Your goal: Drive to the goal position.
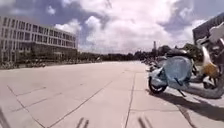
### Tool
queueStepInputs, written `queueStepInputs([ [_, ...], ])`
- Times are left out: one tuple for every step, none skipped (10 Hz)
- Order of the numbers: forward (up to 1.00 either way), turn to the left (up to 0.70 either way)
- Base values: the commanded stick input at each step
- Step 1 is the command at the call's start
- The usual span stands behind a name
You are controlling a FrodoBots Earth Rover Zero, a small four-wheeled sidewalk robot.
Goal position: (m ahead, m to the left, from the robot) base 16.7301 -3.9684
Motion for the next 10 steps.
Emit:
queueStepInputs([
  [0.50, 0.00],
  [0.50, 0.00],
  [0.50, 0.00],
  [0.50, 0.00],
  [0.50, 0.00],
  [0.50, 0.00],
  [0.50, 0.00],
  [0.50, 0.00],
  [0.50, 0.00],
  [0.50, 0.00],
])
